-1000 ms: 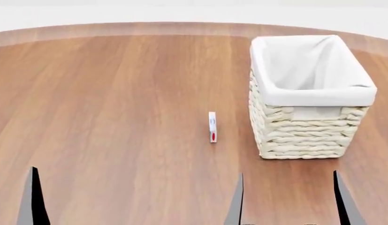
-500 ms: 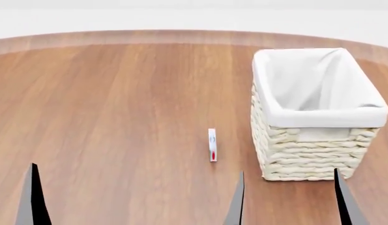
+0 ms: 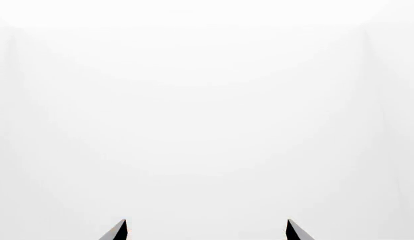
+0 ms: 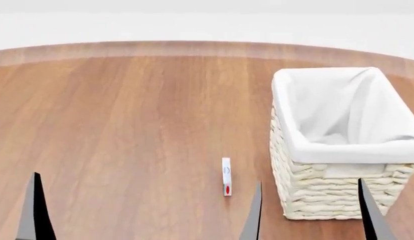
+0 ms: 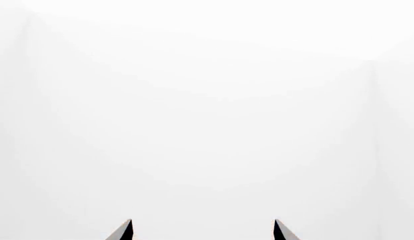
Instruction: Pick up the alphabet soup and the cream cheese box, and put them in the basket.
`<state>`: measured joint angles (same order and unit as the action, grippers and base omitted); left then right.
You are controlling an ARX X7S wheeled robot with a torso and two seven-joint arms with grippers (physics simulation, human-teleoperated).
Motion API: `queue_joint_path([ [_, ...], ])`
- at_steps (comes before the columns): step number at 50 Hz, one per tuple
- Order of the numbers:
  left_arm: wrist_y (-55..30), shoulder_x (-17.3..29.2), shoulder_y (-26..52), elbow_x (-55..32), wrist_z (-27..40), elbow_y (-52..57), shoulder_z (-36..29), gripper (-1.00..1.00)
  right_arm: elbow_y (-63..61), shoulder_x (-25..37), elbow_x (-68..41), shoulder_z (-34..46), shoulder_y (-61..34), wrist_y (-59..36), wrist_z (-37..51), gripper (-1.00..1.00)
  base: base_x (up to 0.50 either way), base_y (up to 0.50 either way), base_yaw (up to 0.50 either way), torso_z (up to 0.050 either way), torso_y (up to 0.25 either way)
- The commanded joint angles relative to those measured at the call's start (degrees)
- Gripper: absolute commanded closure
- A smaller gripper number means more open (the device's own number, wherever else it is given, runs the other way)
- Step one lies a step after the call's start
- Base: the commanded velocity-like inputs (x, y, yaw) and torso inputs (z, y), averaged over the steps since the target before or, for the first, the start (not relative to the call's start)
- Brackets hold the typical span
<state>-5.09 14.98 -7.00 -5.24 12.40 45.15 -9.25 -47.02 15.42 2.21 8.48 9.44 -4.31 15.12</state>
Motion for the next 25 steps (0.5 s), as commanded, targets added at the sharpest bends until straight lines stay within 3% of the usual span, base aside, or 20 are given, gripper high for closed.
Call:
queue_joint_path([
  [1,0.07,0.26,0.07,-0.11,0.37,0.09,-0.34,-1.0,-0.57,0.44,-0.22,-0.08,0.17,-0.03,0.35,-1.0,0.21,0.0,0.0,0.0,0.0],
  [25,0.31,0.99,0.18,-0.71,0.93,-0.19,-0.69,-1.0,-0.05,0.94,-0.17,0.54,0.0,0.16,1.05,-1.0,0.21,0.0,0.0,0.0,0.0],
])
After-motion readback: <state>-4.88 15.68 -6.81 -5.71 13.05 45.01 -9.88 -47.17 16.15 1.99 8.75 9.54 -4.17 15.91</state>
